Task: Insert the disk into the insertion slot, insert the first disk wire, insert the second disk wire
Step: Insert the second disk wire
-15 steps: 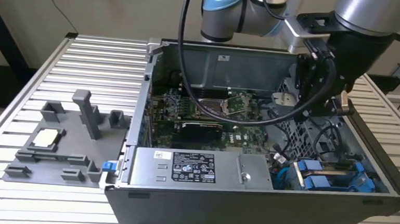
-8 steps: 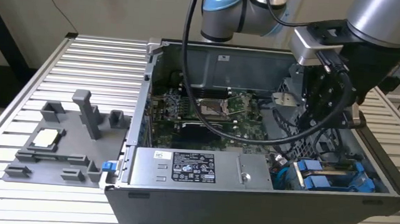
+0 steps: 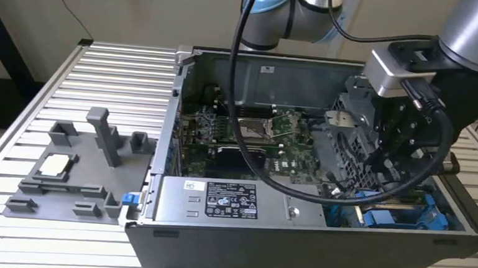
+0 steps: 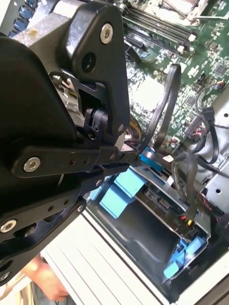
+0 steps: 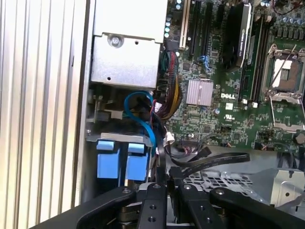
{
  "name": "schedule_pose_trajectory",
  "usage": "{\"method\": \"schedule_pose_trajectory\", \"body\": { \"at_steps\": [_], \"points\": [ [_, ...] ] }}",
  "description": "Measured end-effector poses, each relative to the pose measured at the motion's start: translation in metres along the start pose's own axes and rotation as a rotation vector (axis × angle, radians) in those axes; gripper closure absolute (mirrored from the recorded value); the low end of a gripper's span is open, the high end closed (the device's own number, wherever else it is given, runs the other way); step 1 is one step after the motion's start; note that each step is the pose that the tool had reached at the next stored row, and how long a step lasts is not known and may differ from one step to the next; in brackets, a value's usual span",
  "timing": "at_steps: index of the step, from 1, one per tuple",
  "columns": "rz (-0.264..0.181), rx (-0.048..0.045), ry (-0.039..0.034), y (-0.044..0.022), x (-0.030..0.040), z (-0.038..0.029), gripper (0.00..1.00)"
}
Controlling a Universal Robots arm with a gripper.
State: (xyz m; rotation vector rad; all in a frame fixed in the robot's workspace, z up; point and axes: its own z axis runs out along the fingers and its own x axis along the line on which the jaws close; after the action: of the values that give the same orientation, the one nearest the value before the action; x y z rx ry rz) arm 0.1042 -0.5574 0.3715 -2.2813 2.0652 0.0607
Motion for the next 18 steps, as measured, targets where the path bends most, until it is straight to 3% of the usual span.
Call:
{"method": "schedule_pose_trajectory", "body": {
  "at_steps": [8, 18],
  "points": [
    [0.000, -0.0010, 0.0005, -0.0135, 0.0139, 0.0027, 0.84],
    [0.002, -0.0011, 0.0029, -0.0317, 0.0180, 0.0145, 0.84]
  ]
}}
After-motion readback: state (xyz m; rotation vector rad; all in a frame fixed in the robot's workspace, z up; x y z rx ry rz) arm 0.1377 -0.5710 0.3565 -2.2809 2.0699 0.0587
